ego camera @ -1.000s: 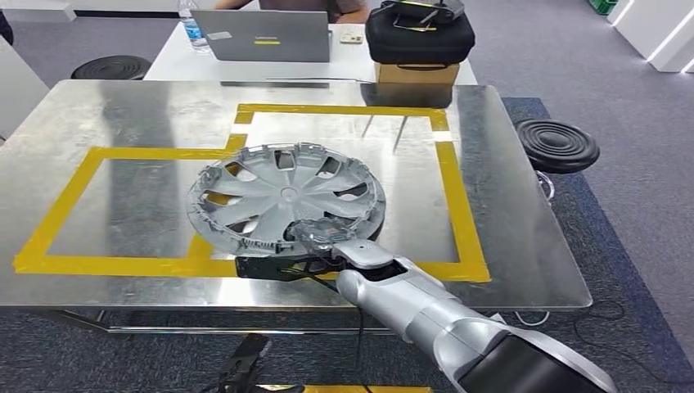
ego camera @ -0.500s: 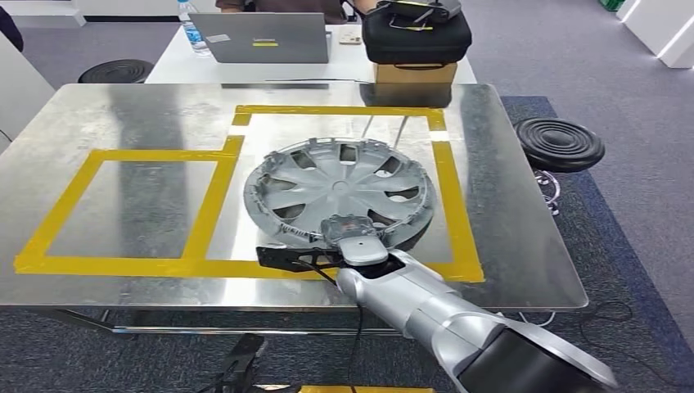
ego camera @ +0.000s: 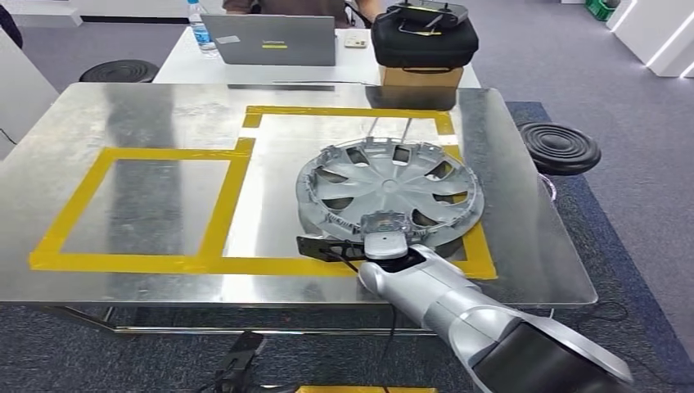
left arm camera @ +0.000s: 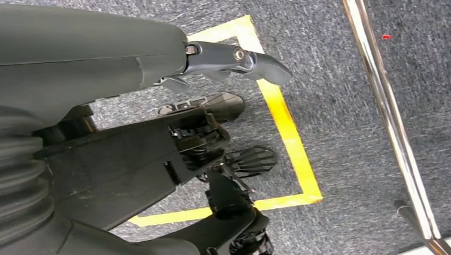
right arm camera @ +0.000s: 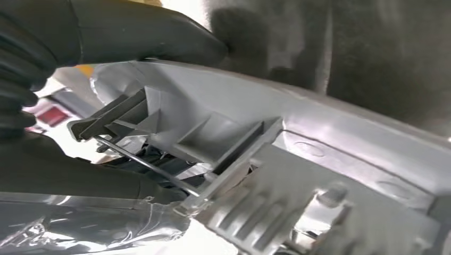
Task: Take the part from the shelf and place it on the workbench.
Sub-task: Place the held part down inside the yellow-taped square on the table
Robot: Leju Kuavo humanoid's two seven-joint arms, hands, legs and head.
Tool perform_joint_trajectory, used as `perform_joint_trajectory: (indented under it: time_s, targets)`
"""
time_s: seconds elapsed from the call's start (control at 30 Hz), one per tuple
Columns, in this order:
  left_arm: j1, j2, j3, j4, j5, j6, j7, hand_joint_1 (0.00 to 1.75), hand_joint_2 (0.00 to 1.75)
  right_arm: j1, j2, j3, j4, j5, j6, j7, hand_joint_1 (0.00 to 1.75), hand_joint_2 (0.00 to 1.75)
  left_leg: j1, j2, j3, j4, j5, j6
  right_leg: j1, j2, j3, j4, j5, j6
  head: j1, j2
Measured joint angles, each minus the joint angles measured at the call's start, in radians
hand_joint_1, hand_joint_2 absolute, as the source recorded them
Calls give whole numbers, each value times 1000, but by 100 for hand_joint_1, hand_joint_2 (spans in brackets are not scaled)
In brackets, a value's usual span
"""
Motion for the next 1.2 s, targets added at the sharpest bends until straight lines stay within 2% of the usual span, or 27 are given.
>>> perform_joint_trajectory:
  time_s: [0.07, 0.13, 0.17, 0.2, 0.23, 0.27, 0.33, 0.37, 0.4, 0.5, 0.57, 0.6, 0.67, 0.7, 0.73, 0.77, 0.83, 0.87, 0.93, 0.97, 1.03, 1.07, 1.1, 1.17, 1.2]
  targets:
    - [-1, -1, 1, 0, -3, 3, 3, 0, 175, 0, -14, -4, 1, 2, -2, 6, 175, 175, 0, 1, -1, -1, 5, 13, -1, -3, -23, 59, -38, 6, 2, 0]
    - [-2, -1, 2, 0, -5, 7, 4, 0, 175, 2, -26, -6, 1, 6, -11, 5, 175, 175, -4, 2, -3, -1, 7, 20, -1, -5, -84, 196, -109, 8, 4, 0]
    - [-2, -1, 2, 0, -5, 10, 4, 0, 175, 3, -29, -6, 1, 8, -17, 3, 175, 175, -7, 2, -5, -1, 9, 22, 0, -5, -114, 259, -135, 6, 4, 0]
    - [-2, -1, 2, 0, -6, 11, 5, 0, 175, 4, -32, -7, 1, 10, -23, 2, 175, 175, -10, 2, -6, -1, 10, 23, 1, -5, -129, 293, -144, 2, 4, 0]
    - [-2, -1, 2, 0, -6, 12, 5, 0, 175, 4, -33, -8, 1, 12, -27, 0, 175, 175, -13, 2, -7, -1, 11, 25, 4, -5, -123, 285, -133, -4, 4, 0]
    - [-2, -2, 3, 0, -6, 14, 5, 0, 175, 4, -34, -9, 1, 13, -30, -1, 175, 175, -16, 2, -7, -1, 12, 26, 9, -5, -95, 236, -108, -13, 4, 0]
    - [-3, -5, 3, 0, -7, 15, 5, 0, 175, 1, -34, -11, 1, 15, -33, -3, 175, 175, -18, 2, -7, -1, 14, 26, 23, -8, -10, 89, -56, -31, 4, 0]
    - [-4, -7, 3, 0, -7, 15, 5, 0, 175, 0, -34, -12, 1, 17, -38, -6, 175, 175, -18, 1, -7, -1, 15, 23, 30, -9, 21, 33, -41, -36, 4, 0]
    - [-4, -9, 3, 0, -8, 15, 5, 0, 175, 0, -35, -12, 1, 19, -44, -11, 175, 175, -18, 1, -6, -2, 16, 19, 35, -10, 37, 4, -34, -40, 5, 0]
    - [-5, -12, 4, 0, -10, 15, 4, 0, 175, 1, -34, -13, 1, 29, -72, -40, 175, 175, -15, 1, -6, -6, 18, 2, 37, -6, 43, -16, -18, -47, 5, 0]
    - [-6, -13, 4, 0, -13, 17, 4, 0, 175, 2, -33, -17, 2, 36, -79, -61, 175, 175, -16, 3, -26, 32, -13, -6, 30, -6, 50, -32, 0, -50, 4, 0]
    - [-6, -12, 4, 0, -15, 19, 4, 0, 175, 3, -32, -19, 2, 39, -80, -71, 175, 175, -16, 4, -49, 81, -43, -9, 28, -6, 50, -36, 6, -50, 4, 0]
    - [-4, -10, 4, 0, -17, 25, 5, 0, 175, 6, -32, -25, 2, 44, -81, -92, 87, 87, -14, 6, -108, 205, -102, -17, 26, -6, 47, -37, 8, -51, 3, 0]
    - [-4, -9, 4, 0, -19, 27, 6, 0, 175, 8, -31, -27, 2, 47, -82, -102, 44, 44, -13, 6, -127, 245, -111, -20, 25, -6, 46, -37, 8, -51, 4, 0]
    - [-3, -8, 4, 0, -21, 30, 7, 0, 175, 9, -31, -30, 2, 49, -84, -112, 0, 0, -12, 7, -130, 251, -101, -24, 24, -5, 46, -37, 8, -50, 4, 0]
    - [-3, -6, 4, 0, -23, 33, 8, 0, 175, 9, -30, -32, 2, 51, -87, -124, 0, 0, -10, 8, -115, 218, -73, -27, 21, -3, 46, -36, 8, -48, 4, 0]
    - [-3, -4, 4, 0, -26, 37, 8, 0, 175, 6, -28, -36, 2, 58, -96, -150, 0, 0, -4, 11, -49, 87, -10, -37, 19, 1, 45, -30, 5, -38, 3, 0]
    - [-4, -5, 4, 0, -26, 38, 7, 0, 175, 4, -27, -37, 2, 64, -102, -165, 0, 0, -2, 9, -21, 31, 9, -35, 19, 5, 42, -24, 2, -32, 2, 0]
    - [-4, -6, 4, 0, -24, 40, 2, 0, 175, 3, -25, -37, 2, 77, -119, -190, 0, 0, -1, 5, 0, -15, 14, -22, 22, 10, 36, -18, -1, -21, 3, 0]
    - [-4, -6, 4, 0, -22, 40, -2, 0, 175, 3, -24, -37, 2, 84, -129, -200, 0, 0, -3, 3, -1, -15, 15, -11, 21, 11, 34, -19, -1, -19, 4, 0]
    - [-4, -7, 4, 0, -18, 38, -9, 0, 175, 4, -24, -37, 2, 98, -151, -215, 0, 0, -3, 4, 0, -16, 17, 3, 17, 9, 28, -9, -10, -11, 6, 0]
    - [-4, -7, 5, 0, -17, 37, -12, 0, 175, 5, -24, -37, 2, 104, -161, -221, 0, 0, -2, 5, 0, -17, 19, 9, 16, 6, 13, 20, -28, -6, 9, 0]
    - [-5, -7, 5, 0, -16, 36, -14, 0, 175, 6, -24, -37, 2, 112, -175, -228, 0, 0, -1, 6, -1, -18, 20, 14, 15, 2, -12, 72, -56, -1, 11, 0]
    - [-4, -7, 5, 0, -16, 36, -16, 0, 175, 13, -24, -37, 2, 125, -205, -239, 0, 0, -2, 6, -3, -18, 20, 18, 13, -4, -85, 221, -124, 5, 15, 0]
    - [-3, -6, 5, 0, -16, 36, -16, 0, 175, 17, -24, -37, 2, 130, -219, -243, 0, 0, -2, 7, -3, -18, 19, 19, 12, -5, -118, 282, -144, 6, 15, 0]
